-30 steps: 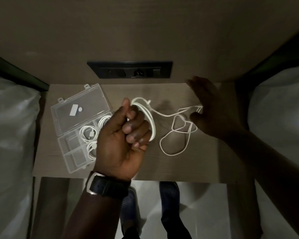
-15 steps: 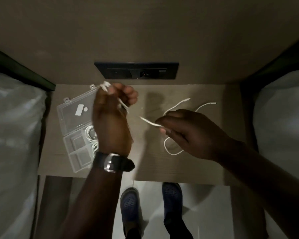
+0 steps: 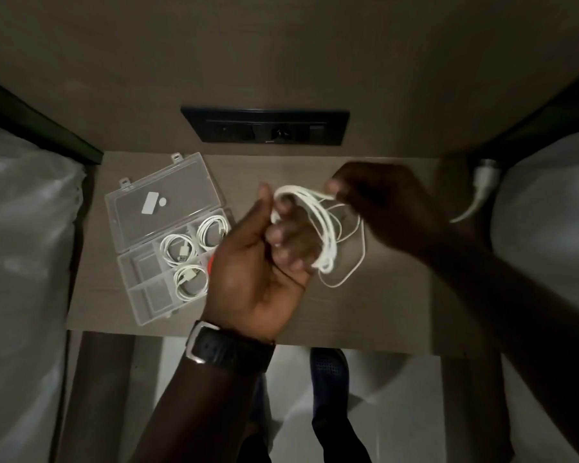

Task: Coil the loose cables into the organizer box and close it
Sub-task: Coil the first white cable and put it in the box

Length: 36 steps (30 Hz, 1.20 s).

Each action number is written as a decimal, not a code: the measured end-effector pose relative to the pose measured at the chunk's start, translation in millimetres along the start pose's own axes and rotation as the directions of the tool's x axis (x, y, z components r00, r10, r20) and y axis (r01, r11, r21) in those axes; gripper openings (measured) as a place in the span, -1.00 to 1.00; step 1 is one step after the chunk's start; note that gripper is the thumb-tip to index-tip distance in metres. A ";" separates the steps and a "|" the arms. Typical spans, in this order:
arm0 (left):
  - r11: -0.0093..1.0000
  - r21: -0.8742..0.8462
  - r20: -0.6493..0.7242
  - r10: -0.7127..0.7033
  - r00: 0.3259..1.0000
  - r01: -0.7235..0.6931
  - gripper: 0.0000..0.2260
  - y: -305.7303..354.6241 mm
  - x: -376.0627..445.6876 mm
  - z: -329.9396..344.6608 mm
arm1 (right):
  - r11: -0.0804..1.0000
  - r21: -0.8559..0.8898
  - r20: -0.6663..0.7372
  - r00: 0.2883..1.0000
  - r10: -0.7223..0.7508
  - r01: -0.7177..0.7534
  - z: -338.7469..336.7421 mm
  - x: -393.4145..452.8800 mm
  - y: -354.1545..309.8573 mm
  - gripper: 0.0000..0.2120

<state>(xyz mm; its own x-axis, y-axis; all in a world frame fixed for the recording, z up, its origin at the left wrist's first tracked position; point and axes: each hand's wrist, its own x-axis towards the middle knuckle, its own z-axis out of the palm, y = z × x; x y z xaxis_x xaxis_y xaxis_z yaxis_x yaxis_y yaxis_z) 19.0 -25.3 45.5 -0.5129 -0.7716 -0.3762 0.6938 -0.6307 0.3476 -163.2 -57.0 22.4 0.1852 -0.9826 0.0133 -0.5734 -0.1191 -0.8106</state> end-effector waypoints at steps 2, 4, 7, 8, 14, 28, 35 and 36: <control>0.973 -0.100 -0.083 0.201 0.976 -0.208 -0.68 11.6 4.7 -3.8 | 0.999 -0.024 0.142 0.989 -0.041 0.044 26.3 -22.0 -8.3 -0.77; 0.934 -0.021 -0.244 0.341 0.908 -0.356 -0.71 20.7 8.5 -11.3 | 0.997 -0.035 0.282 0.957 -0.062 0.075 42.9 -45.3 -14.9 -0.81; 0.793 0.480 -0.341 0.563 0.753 -0.375 -0.74 23.3 9.4 -29.4 | 0.978 -0.145 0.460 0.886 -0.064 0.147 43.6 -67.8 -22.7 -0.80; 0.687 0.659 -0.300 0.612 0.731 -0.305 -0.74 20.5 8.2 -34.3 | 0.981 -0.135 0.482 0.874 -0.056 0.137 37.1 -69.5 -26.0 -0.80; 0.488 0.872 -0.149 0.205 0.967 0.031 -0.70 -37.4 -23.8 -40.8 | 0.990 -0.072 0.283 0.954 -0.097 0.122 -9.3 -42.3 -24.7 -0.85; 0.974 0.088 -0.472 0.224 0.852 -0.207 -0.64 -5.4 -48.5 -77.0 | 0.214 0.766 0.458 0.747 0.482 -0.607 127.2 -66.5 -49.5 -0.76; 0.910 0.367 -0.639 0.398 0.658 -0.194 -0.63 4.6 -81.1 -100.0 | 0.141 0.765 0.523 0.734 0.433 -0.628 173.5 -65.1 -73.1 -0.76; 0.882 0.429 -0.644 0.452 0.617 -0.197 -0.62 5.7 -84.2 -103.4 | 0.124 0.774 0.518 0.734 0.440 -0.621 179.1 -62.5 -75.7 -0.77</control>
<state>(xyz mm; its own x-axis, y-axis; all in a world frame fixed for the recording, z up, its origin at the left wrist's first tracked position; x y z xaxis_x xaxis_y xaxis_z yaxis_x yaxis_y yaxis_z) 118.4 44.7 -9.6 0.3225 -0.7076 -0.6287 0.4962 -0.4393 0.7489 11.6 38.9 -21.9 0.2970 -0.6996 -0.6499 0.4314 0.7055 -0.5623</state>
